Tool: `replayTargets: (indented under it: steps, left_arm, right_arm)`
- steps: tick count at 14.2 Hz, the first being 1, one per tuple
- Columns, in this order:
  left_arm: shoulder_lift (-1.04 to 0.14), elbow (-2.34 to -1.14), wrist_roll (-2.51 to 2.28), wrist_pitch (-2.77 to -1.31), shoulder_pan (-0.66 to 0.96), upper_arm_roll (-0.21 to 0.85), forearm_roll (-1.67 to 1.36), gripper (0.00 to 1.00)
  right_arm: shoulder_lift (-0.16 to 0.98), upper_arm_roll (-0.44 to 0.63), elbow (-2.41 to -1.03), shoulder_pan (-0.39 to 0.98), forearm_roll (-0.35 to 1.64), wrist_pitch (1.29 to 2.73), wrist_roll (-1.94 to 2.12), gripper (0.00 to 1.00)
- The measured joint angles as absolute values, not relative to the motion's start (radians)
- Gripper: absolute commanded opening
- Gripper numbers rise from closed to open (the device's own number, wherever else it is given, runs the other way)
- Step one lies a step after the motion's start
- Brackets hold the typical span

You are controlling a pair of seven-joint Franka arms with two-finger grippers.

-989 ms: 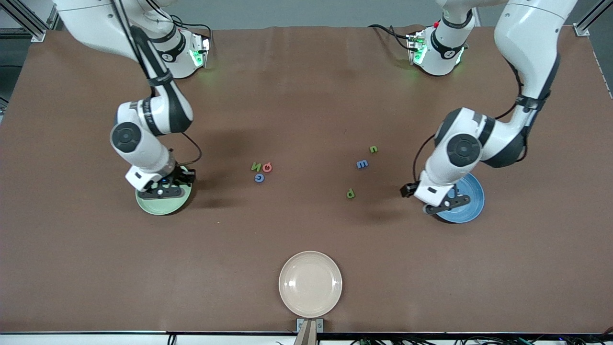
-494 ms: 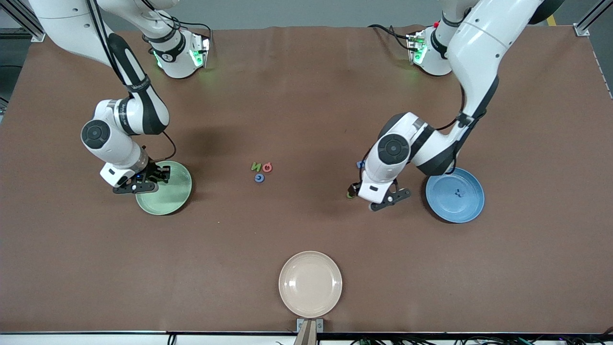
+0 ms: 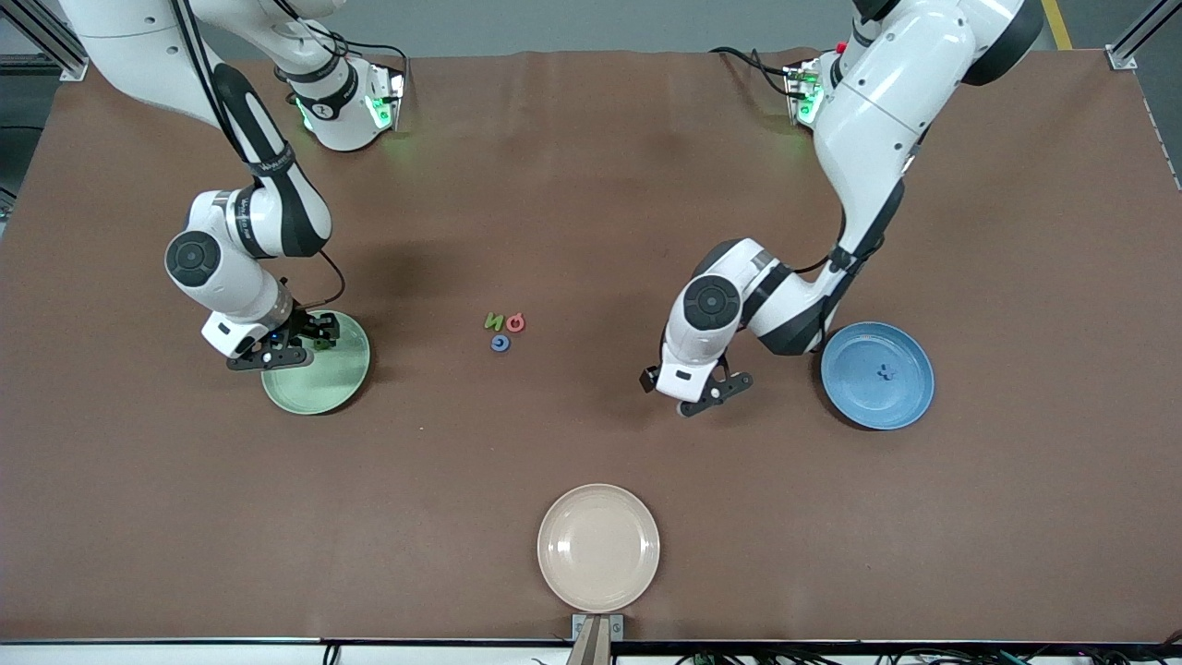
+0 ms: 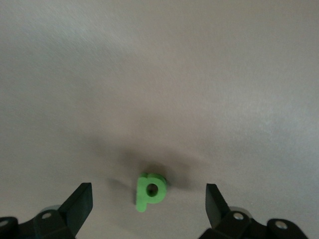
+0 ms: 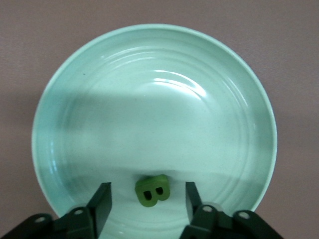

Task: Sort upper and lower case letters into plates
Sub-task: 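Grasp the green p with the left gripper while the right gripper grasps G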

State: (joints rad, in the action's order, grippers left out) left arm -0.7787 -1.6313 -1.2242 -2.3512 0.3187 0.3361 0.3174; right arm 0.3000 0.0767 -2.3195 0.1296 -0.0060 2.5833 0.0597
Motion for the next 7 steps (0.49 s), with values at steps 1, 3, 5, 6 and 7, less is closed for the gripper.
replayTargets:
  steps: [1, 3, 5, 6, 7]
  left_arm:
    - [-0.783, -1.631, -1.227, -2.357, 0.327, 0.332, 0.317, 0.87]
    - [-0.787, -1.631, -1.227, -2.357, 0.327, 0.33, 0.317, 0.71]
    - [-0.787, -1.631, -1.228, -2.357, 0.326, 0.326, 0.317, 0.61]
    - [-0.787, -1.631, -1.23, -2.357, 0.326, 0.325, 0.317, 0.57]
    - [-0.787, -1.632, -1.235, -2.357, 0.326, 0.325, 0.317, 0.52]
  right_arm:
    - [0.297, 0.067, -2.289, 0.134, -0.006, 2.532, 0.029, 1.0]
    - [0.29, 0.049, -2.216, 0.175, -0.004, 2.449, -0.087, 1.0]
    - [0.289, 0.042, -2.173, 0.267, 0.0, 2.433, -0.264, 1.0]
    - [0.29, 0.039, -2.161, 0.325, 0.003, 2.433, -0.359, 1.0]
    - [0.295, 0.036, -2.15, 0.379, 0.005, 2.436, -0.452, 1.0]
